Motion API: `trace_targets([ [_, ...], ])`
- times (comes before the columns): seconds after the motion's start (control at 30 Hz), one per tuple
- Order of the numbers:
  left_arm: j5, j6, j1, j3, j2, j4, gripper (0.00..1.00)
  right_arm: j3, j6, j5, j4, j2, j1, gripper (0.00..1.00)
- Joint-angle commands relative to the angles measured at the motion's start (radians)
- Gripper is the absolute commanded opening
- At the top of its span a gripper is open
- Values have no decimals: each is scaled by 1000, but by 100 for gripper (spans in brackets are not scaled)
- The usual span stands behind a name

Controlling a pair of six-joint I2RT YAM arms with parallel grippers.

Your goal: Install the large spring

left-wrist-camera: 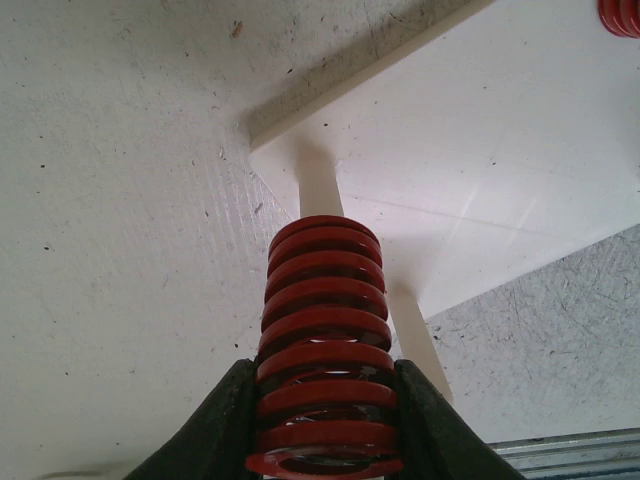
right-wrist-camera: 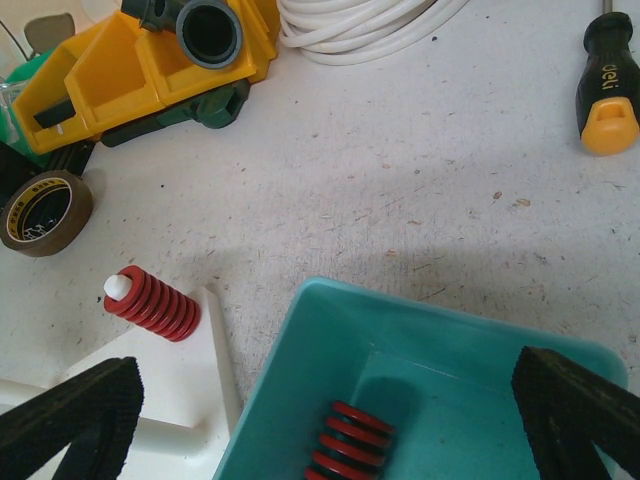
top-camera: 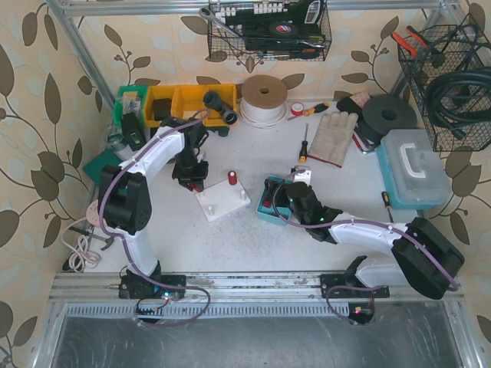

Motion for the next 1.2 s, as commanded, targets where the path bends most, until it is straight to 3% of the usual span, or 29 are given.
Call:
trace_targets([
  [0.0, 27, 19, 19, -3, -1, -8, 0, -8, 1, 17, 12, -5, -1, 99],
  [1.17, 59, -15, 14, -63, 38, 40, 0, 6, -17, -9, 18, 18, -1, 99],
])
